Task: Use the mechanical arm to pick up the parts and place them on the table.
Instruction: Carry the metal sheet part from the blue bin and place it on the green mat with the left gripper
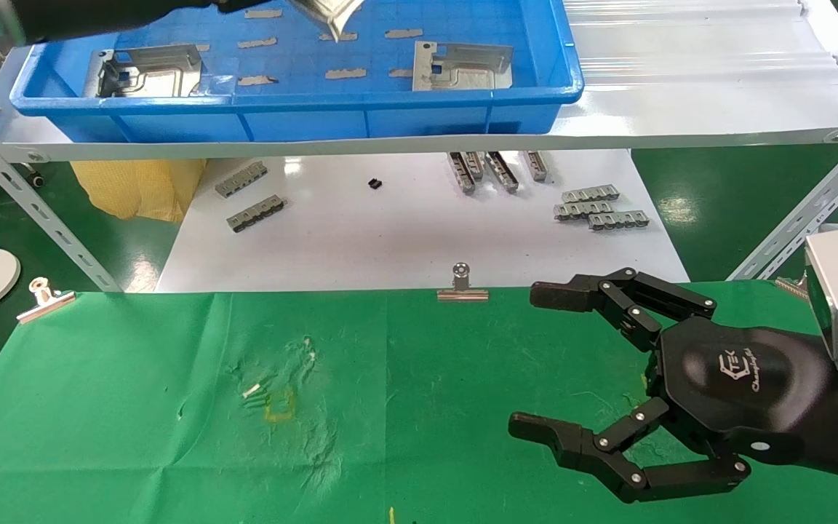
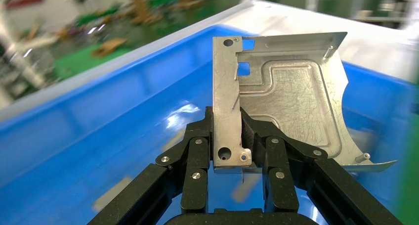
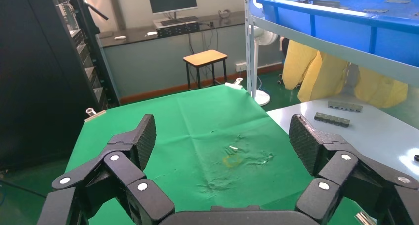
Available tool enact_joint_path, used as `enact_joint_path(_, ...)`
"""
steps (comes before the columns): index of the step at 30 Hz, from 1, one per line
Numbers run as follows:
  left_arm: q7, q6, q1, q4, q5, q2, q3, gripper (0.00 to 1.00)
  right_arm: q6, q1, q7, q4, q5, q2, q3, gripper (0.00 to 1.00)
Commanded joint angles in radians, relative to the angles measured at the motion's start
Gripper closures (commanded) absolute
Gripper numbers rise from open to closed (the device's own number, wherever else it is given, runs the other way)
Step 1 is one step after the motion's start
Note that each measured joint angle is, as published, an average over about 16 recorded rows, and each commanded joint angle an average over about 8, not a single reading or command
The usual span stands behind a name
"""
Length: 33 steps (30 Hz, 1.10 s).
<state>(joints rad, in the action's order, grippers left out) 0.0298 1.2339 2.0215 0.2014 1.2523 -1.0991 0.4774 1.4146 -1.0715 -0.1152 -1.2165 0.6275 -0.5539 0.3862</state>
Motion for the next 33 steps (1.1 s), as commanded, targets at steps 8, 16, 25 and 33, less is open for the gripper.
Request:
enact_joint_path(8, 0.282, 0.305, -0.078, 0.034, -0.054, 0.121, -0.022, 1.0, 0.0, 0.0, 0.0, 0.0, 0.0, 0.0, 0.0, 0.0)
enact_joint_path(16, 0.502, 0.356, -0.221, 0.124, -0.02, 0.181, 0.061, 1.0, 0.0, 0.0, 0.0, 0.0, 0.0, 0.0, 0.0, 0.0)
enact_joint_path(25, 0.693, 0.265, -0.334, 0.044, 0.124, 0.132, 0.183, 1.0, 0.0, 0.0, 0.0, 0.0, 0.0, 0.0, 0.0, 0.0)
enact_joint_path(33, 0.768, 0.195, -0.344, -0.067, 0.179, 0.083, 0.217, 0.5, 0.0, 0.0, 0.0, 0.0, 0.0, 0.0, 0.0, 0.0)
